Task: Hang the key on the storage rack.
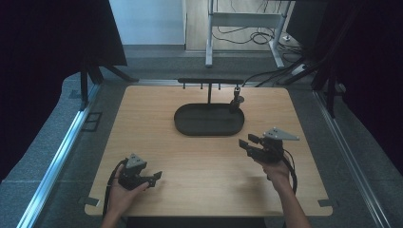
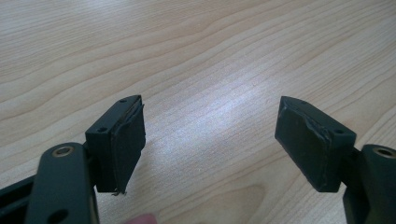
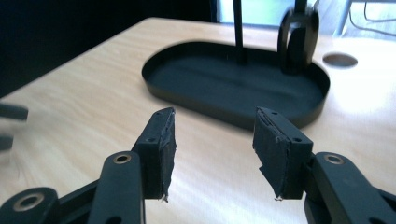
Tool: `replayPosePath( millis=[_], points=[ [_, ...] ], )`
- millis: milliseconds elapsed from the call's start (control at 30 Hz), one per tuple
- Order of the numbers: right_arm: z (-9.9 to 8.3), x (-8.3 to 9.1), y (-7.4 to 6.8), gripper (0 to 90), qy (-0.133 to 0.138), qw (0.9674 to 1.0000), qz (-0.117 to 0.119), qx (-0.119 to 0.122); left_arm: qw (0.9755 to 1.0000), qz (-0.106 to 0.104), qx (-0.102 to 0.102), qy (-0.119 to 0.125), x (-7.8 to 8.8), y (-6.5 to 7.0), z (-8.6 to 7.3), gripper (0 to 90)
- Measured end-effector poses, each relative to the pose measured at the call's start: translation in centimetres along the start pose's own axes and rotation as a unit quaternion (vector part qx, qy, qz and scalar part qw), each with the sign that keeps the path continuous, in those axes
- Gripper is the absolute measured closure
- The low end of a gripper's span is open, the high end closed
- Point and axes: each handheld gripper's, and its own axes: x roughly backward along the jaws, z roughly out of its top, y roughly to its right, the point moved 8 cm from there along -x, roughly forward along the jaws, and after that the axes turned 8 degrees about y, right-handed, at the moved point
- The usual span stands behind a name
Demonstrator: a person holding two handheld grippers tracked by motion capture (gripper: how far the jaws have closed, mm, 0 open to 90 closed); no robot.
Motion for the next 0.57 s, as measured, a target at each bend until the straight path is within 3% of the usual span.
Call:
replayPosePath(
  millis=[133, 267, 333, 400, 567],
  points=[
    [-2.6, 1.1, 0.4, 48.7, -0.02, 0.9998, -0.004, 0.001, 1.0, 0.0, 0.0, 0.0, -0.1, 0.1, 0.0, 25.0],
    [-4.6, 1.8, 0.9, 48.7, -0.028, 0.9995, -0.003, -0.017, 1.0, 0.001, -0.002, -0.003, -0.2, 0.1, 0.0, 25.0],
    [-5.2, 2.0, 1.0, 49.0, -0.026, 0.9991, 0.004, -0.034, 1.0, 0.0, -0.004, -0.003, -0.2, 0.2, 0.0, 25.0],
    [-5.6, 2.2, 1.1, 48.6, -0.038, 0.9991, -0.002, -0.02, 1.0, 0.001, -0.004, -0.001, -0.2, 0.3, 0.1, 25.0],
    [-6.1, 2.3, 1.6, 46.4, -0.036, 0.9989, -0.009, -0.029, 1.0, 0.001, -0.006, -0.001, -0.2, 0.3, 0.1, 25.0]
  ],
)
